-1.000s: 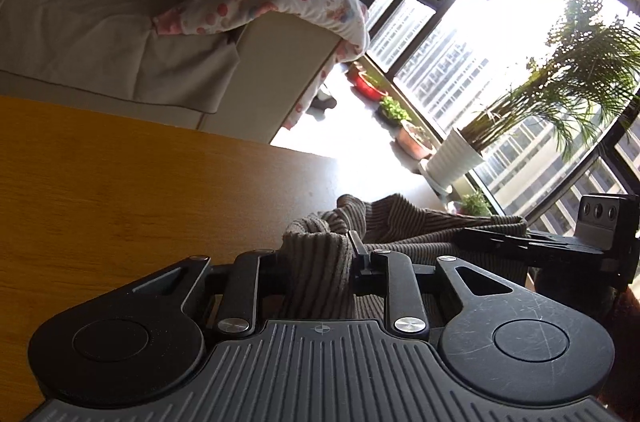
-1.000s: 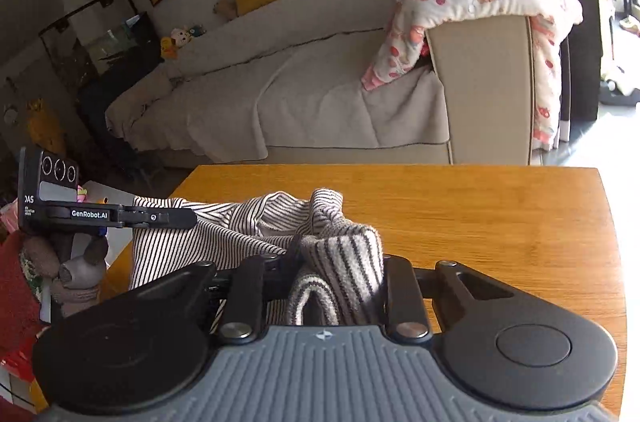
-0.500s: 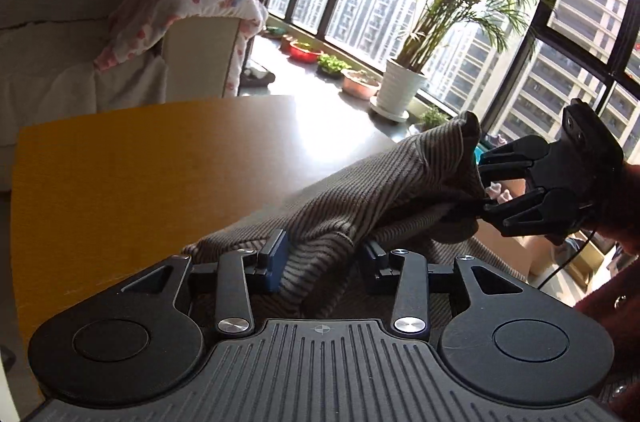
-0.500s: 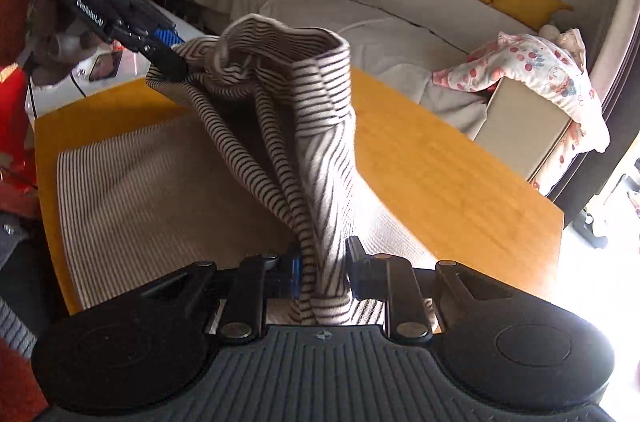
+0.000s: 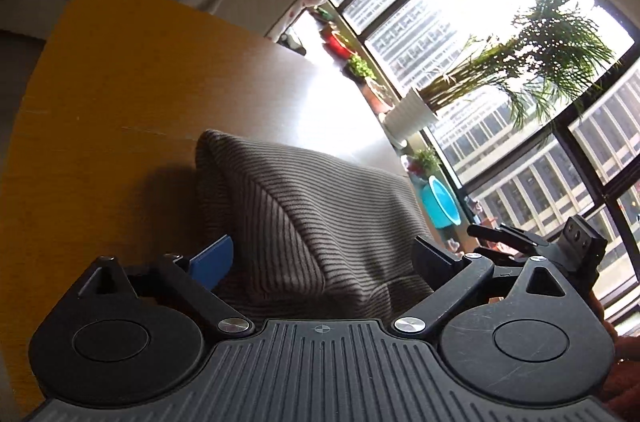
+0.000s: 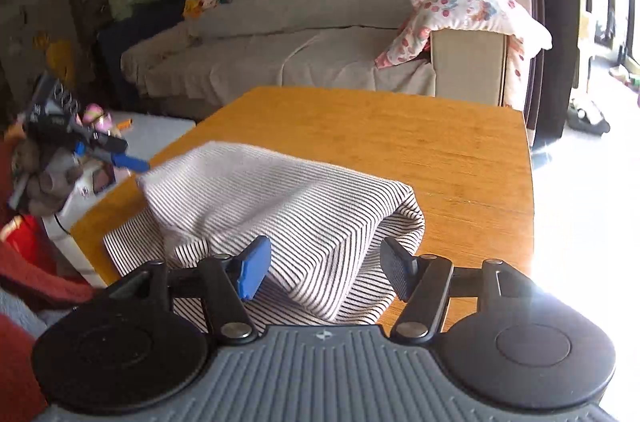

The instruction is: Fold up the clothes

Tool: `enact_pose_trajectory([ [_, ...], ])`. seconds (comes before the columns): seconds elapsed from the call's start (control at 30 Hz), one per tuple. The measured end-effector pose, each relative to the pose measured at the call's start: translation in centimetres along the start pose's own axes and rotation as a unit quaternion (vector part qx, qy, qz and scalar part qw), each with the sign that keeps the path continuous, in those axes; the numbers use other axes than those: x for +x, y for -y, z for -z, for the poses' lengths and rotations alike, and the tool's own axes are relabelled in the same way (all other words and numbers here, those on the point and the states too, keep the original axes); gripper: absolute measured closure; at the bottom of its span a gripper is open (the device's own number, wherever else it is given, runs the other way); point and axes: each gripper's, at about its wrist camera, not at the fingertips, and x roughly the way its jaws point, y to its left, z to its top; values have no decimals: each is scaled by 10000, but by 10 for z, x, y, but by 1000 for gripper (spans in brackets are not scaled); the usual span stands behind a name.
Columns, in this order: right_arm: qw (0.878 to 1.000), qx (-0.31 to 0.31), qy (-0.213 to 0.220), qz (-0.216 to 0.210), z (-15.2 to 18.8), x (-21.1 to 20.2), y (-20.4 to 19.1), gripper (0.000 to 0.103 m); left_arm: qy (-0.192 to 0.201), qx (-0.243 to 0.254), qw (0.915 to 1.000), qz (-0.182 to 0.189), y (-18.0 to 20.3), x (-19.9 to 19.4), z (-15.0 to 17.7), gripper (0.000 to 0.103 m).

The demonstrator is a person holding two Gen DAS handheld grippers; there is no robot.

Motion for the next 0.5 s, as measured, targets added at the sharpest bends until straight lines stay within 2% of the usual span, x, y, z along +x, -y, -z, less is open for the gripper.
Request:
enact_pose_trajectory([
  [0.07,9982,592,63,-106,1,10,9,38,-150,-79,9997,-202,-3,18,1,4],
  [0.13,9951,979,-127,-98,4,34,16,38,-297,-137,9990,-313,-4,33,2,4],
  [0.27,9947,908,-464,-88,15,80,11,38,-244,46,9988,-428,0,45,0,4],
  [0.3,9956,804,-470,-67,14,87,8,42,-203,83,9988,-447,1,47,-2,7],
  [0.37,9974,597,-397,15,8,96,4,55,-217,160,9985,-468,1,52,-8,40],
  [0.4,9980,522,-343,67,2,101,3,57,-277,206,9979,-543,2,57,-12,47],
  [0.5,9985,419,-166,305,-24,119,8,68,-274,677,9941,-806,11,72,-35,55],
])
